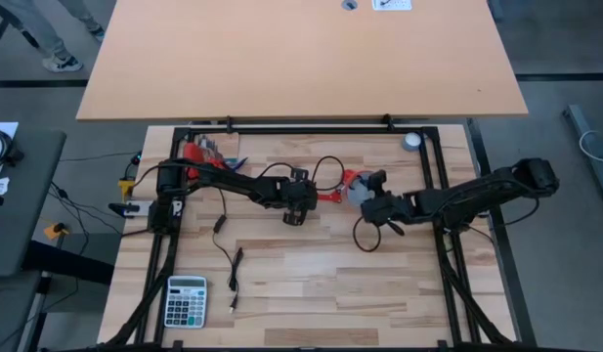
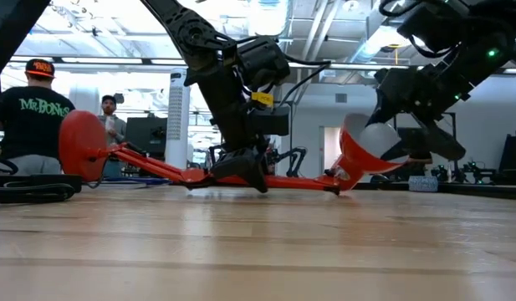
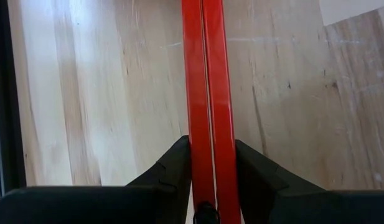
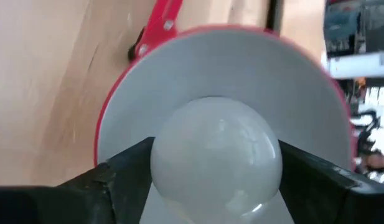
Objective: Screw lightbulb
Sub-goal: Remove the lightbulb from the lamp
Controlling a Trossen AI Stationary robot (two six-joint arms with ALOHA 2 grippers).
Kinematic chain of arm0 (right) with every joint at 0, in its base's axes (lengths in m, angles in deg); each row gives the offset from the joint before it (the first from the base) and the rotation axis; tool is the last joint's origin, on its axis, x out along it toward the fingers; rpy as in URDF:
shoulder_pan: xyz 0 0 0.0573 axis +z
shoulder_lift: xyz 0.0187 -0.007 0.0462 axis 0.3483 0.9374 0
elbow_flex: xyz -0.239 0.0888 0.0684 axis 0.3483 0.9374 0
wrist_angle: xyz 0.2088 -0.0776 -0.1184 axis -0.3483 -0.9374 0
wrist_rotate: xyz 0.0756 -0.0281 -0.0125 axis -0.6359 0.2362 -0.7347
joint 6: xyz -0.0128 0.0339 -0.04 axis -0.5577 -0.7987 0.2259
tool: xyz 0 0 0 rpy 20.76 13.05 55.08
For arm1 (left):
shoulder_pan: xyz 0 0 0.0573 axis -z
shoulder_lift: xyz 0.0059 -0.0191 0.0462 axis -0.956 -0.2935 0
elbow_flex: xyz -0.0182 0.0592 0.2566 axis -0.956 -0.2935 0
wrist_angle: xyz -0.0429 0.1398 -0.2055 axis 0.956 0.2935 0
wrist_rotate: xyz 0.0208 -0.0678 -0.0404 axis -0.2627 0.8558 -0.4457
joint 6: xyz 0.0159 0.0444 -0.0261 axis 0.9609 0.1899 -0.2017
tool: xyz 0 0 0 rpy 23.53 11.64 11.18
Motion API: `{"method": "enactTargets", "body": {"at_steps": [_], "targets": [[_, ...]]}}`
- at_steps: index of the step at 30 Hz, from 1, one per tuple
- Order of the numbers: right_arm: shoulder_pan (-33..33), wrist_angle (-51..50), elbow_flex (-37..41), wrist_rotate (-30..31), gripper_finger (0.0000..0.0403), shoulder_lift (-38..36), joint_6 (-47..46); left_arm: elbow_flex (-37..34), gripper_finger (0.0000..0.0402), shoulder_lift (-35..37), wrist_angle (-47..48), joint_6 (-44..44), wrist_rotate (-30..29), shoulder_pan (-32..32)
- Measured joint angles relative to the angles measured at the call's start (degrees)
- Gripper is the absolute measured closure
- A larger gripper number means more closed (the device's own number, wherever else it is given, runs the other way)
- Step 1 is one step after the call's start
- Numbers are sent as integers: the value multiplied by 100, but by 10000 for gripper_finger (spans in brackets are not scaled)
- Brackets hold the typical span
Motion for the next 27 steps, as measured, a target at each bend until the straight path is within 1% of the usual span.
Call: {"method": "enactTargets", "body": {"at_steps": [4,8,10,13,15,18,20,23,27], "targets": [[265,53,-128,296,57,-4,-990,0,310,0,-19,1,12,0],[580,-358,-233,908,29,-4,-2728,0,310,0,-12,14,9,-4],[705,-461,-272,1024,25,-4,-3724,0,310,0,-10,15,7,-4],[880,-572,-277,1027,27,-4,-5079,0,310,0,-5,15,7,-4],[972,-603,-277,1027,31,-4,-6158,0,310,0,-3,13,7,-4],[1023,-731,-279,1065,38,-8,-7824,0,310,0,2,11,7,-4],[1008,-908,-279,1057,41,-8,-8678,0,310,0,2,9,7,-2],[976,-1157,-279,1027,44,-3,-9494,0,310,0,-14,8,7,-2],[817,-1486,-279,1012,45,-2,-9852,0,310,0,-27,3,7,-2]]}}
